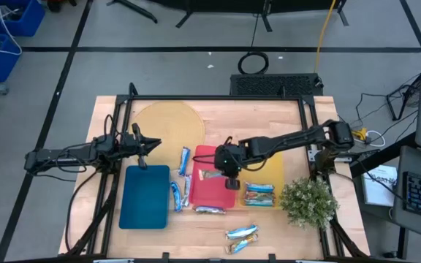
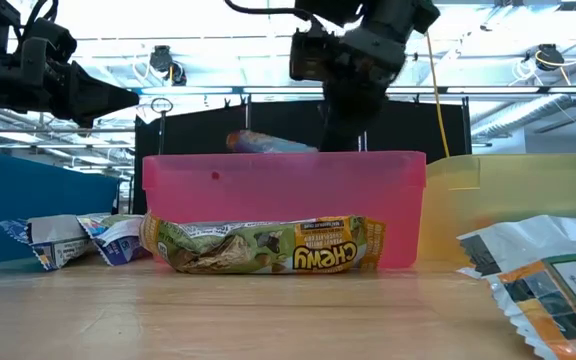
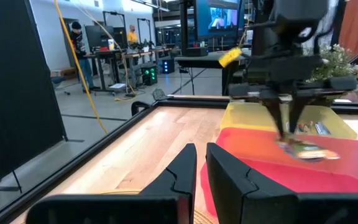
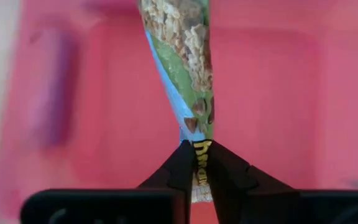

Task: Pick and place Granola Bars by type
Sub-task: Put the yellow granola bar into the red bin

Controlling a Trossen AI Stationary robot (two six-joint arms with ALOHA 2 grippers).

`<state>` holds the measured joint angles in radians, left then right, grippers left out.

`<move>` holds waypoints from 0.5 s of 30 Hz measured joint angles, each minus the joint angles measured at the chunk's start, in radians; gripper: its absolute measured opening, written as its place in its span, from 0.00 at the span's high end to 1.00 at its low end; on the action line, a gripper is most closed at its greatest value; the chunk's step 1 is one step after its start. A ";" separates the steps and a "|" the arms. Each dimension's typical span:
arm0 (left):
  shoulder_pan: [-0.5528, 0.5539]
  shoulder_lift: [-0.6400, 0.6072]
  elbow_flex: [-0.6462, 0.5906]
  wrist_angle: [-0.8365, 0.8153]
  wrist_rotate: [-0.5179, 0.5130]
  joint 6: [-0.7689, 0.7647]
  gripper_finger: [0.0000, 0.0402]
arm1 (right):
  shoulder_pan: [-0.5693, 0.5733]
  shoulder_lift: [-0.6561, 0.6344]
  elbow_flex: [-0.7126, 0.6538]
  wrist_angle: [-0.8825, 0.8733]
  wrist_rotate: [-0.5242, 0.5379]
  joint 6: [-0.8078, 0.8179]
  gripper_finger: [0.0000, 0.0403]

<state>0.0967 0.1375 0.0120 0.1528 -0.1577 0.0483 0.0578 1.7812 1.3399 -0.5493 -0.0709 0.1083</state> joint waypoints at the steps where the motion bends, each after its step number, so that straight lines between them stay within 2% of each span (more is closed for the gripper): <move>1: 0.000 0.000 0.000 0.000 0.000 0.000 0.88 | -0.004 -0.004 0.000 0.004 -0.001 0.005 0.88; 8: 0.000 0.000 0.000 -0.007 0.000 0.000 0.88 | 0.039 -0.006 0.000 -0.001 -0.128 0.067 0.79; 12: 0.000 0.000 0.000 -0.007 0.000 0.000 0.88 | 0.126 -0.017 0.000 0.044 -0.187 0.074 0.75; 15: 0.000 0.000 0.000 -0.006 0.000 0.000 0.88 | 0.218 -0.036 0.000 0.131 -0.194 0.072 0.74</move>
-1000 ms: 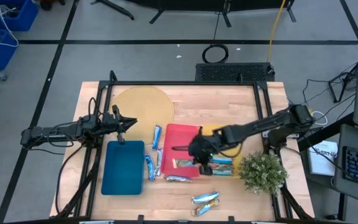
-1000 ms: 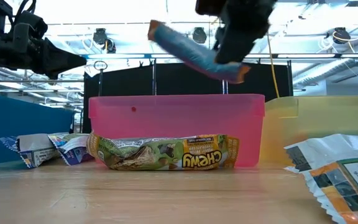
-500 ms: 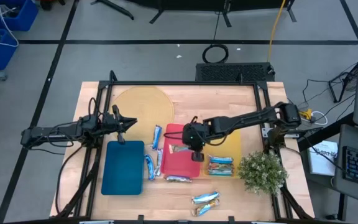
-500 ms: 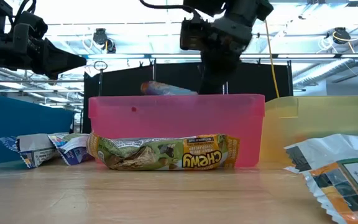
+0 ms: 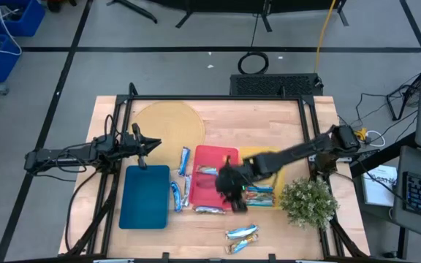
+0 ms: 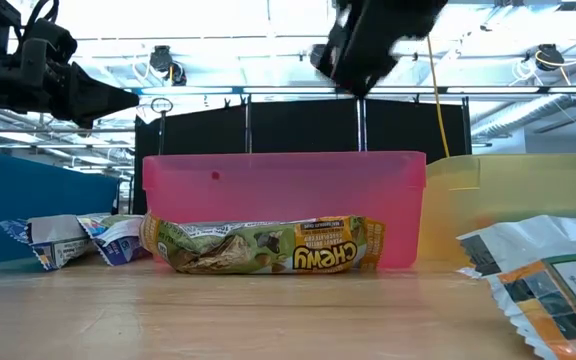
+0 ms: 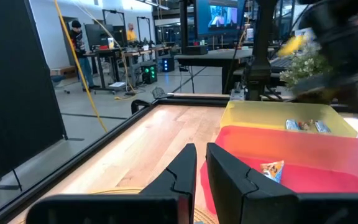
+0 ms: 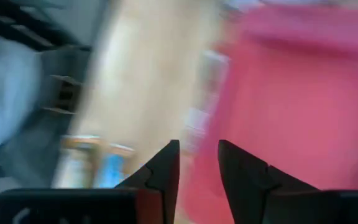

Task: Pick and place Granola Bars by type
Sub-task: Put the yellow granola bar into the red bin

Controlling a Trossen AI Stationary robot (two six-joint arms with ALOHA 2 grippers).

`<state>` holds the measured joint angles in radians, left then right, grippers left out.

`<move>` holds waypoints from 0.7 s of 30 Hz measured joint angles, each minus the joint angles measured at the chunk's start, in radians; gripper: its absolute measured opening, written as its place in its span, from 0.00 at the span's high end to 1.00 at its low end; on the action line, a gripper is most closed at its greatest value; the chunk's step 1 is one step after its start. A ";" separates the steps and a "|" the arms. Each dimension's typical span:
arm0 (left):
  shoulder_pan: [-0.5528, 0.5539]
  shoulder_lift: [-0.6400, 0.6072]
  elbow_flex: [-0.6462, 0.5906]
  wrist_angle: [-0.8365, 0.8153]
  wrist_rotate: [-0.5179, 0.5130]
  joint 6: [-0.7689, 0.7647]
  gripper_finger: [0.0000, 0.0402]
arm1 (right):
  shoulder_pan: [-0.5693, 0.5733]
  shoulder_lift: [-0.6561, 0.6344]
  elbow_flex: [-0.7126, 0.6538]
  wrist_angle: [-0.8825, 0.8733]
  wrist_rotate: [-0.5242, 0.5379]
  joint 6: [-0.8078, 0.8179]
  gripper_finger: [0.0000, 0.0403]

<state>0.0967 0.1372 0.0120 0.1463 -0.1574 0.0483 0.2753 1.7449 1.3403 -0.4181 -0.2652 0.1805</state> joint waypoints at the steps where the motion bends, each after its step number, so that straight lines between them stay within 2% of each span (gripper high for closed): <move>1: 0.000 0.000 0.000 0.000 0.000 0.000 0.88 | 0.030 -0.005 0.000 0.015 0.001 0.006 0.74; 8: 0.000 0.000 0.000 0.006 0.000 0.000 0.88 | 0.231 -0.019 0.000 -0.020 0.181 0.169 0.74; 15: 0.000 0.000 0.000 0.013 0.000 -0.001 0.88 | 0.346 -0.018 0.004 -0.060 0.213 0.375 0.65; 21: 0.000 0.000 0.000 0.013 0.001 -0.005 0.88 | 0.390 0.018 0.015 -0.159 0.244 0.413 0.58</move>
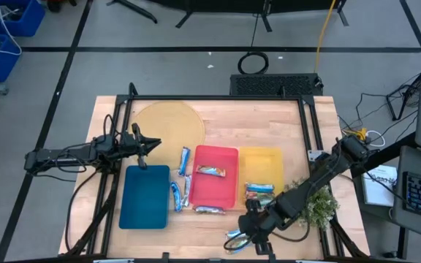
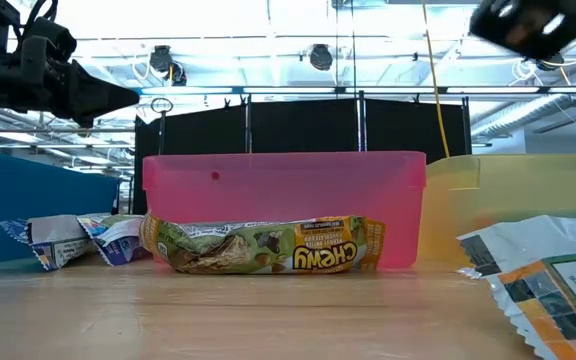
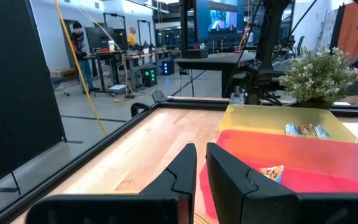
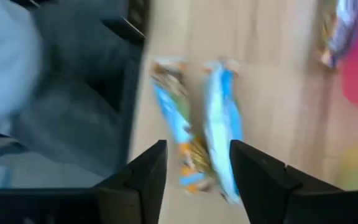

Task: Pick and place Granola Bars by type
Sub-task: Put the yellow granola bar into the red bin

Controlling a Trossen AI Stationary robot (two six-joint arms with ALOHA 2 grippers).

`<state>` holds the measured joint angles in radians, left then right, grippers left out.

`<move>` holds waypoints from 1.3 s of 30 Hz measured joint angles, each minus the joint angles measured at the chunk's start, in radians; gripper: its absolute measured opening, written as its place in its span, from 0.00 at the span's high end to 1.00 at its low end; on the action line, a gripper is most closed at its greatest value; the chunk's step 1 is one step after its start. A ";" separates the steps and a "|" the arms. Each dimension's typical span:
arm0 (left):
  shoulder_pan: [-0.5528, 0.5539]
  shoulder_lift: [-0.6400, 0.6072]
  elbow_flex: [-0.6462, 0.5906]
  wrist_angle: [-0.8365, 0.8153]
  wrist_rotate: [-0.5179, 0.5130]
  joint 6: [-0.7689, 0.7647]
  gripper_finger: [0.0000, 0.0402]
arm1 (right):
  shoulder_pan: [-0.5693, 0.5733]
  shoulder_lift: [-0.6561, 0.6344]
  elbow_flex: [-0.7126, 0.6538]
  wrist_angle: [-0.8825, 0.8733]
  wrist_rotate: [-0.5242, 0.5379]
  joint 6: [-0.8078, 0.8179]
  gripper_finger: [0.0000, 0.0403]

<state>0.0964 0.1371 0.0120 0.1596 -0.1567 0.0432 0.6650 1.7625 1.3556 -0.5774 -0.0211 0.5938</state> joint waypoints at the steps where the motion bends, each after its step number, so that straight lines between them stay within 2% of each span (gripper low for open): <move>1: 0.000 0.000 0.000 0.000 0.001 0.000 0.88 | -0.001 0.009 0.000 -0.021 0.011 -0.004 0.58; 8: 0.000 0.000 0.000 -0.001 0.001 -0.001 0.88 | -0.029 0.081 -0.001 -0.186 0.046 -0.050 0.58; 11: 0.000 0.000 0.000 -0.003 0.001 0.000 0.88 | -0.037 0.094 -0.001 -0.204 0.037 -0.053 0.58; 17: 0.000 0.000 0.000 -0.007 0.001 0.000 0.88 | -0.043 0.097 -0.001 -0.161 -0.055 0.009 0.57; 26: 0.000 0.000 0.000 -0.007 0.001 -0.001 0.88 | -0.023 0.097 -0.003 -0.125 -0.062 0.052 0.57; 30: 0.000 0.000 0.000 -0.007 0.001 0.001 0.88 | -0.022 0.097 -0.045 -0.068 -0.066 0.058 0.57; 34: 0.000 0.000 0.000 -0.006 0.001 0.001 0.88 | -0.022 0.097 -0.101 -0.011 -0.115 0.076 0.57; 39: 0.000 0.000 0.000 -0.006 0.000 0.004 0.88 | -0.024 0.097 -0.112 0.005 -0.114 0.054 0.59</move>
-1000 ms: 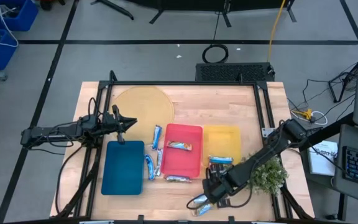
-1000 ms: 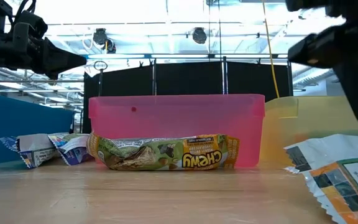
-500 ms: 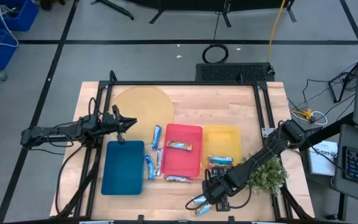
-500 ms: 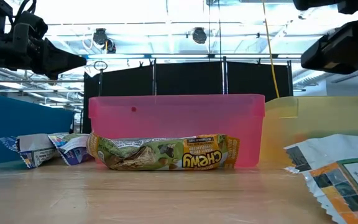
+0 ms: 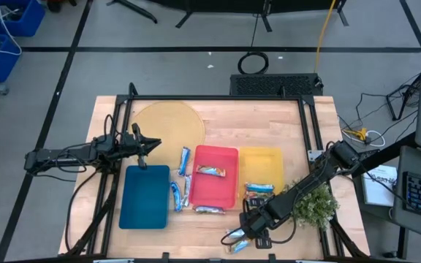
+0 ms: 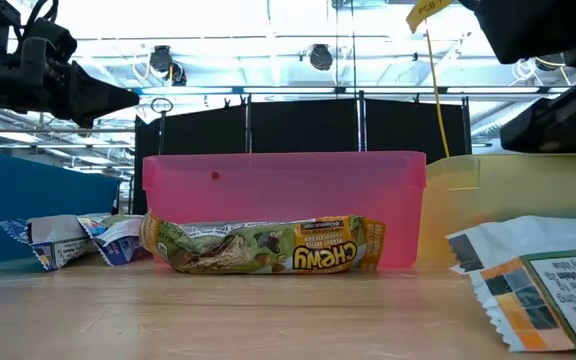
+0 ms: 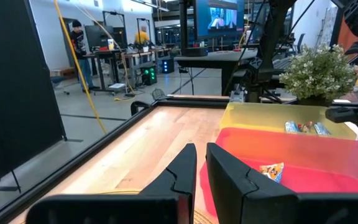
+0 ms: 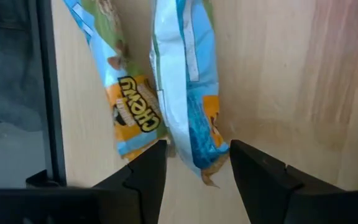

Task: Pick and place Granola Bars by type
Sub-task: Put the yellow granola bar into the red bin

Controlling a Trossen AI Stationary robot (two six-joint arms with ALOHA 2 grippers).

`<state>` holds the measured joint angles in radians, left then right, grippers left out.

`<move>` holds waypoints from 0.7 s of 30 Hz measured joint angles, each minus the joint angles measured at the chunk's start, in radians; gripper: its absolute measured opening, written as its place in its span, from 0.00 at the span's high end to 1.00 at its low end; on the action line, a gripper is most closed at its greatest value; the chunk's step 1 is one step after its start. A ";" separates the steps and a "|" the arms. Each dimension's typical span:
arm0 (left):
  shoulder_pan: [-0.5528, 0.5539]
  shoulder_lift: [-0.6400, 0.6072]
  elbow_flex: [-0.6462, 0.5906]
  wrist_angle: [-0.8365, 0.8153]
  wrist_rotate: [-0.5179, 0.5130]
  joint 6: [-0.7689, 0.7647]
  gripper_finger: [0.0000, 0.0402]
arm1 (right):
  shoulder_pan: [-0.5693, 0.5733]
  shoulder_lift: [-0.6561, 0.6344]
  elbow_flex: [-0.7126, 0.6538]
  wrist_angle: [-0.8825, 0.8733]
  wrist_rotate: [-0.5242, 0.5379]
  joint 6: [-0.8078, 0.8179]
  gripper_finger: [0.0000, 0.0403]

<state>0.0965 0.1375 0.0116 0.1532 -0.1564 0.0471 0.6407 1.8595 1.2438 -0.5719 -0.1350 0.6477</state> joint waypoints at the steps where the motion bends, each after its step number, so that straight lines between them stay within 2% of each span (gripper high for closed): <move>1: 0.000 0.000 0.000 0.000 0.000 0.000 0.88 | 0.000 0.000 0.000 0.000 0.000 -0.002 0.60; 4: 0.000 0.000 0.000 0.000 0.000 0.000 0.88 | 0.000 0.000 0.000 0.000 0.000 -0.004 0.69; 8: 0.000 0.000 0.000 0.000 -0.001 0.000 0.88 | 0.000 0.000 0.000 0.001 0.000 -0.039 0.89; 10: 0.000 0.000 0.000 0.000 0.000 0.000 0.88 | 0.000 -0.001 0.000 0.007 0.004 -0.078 0.95; 16: 0.000 0.000 0.000 0.000 0.000 -0.001 0.88 | 0.000 -0.016 0.000 0.021 0.033 -0.109 0.98; 21: 0.000 0.000 0.000 0.000 -0.001 -0.001 0.88 | 0.001 -0.106 0.001 0.038 0.104 -0.118 0.98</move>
<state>0.0967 0.1373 0.0116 0.1532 -0.1570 0.0458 0.6415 1.7537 1.2446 -0.5335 -0.0310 0.5300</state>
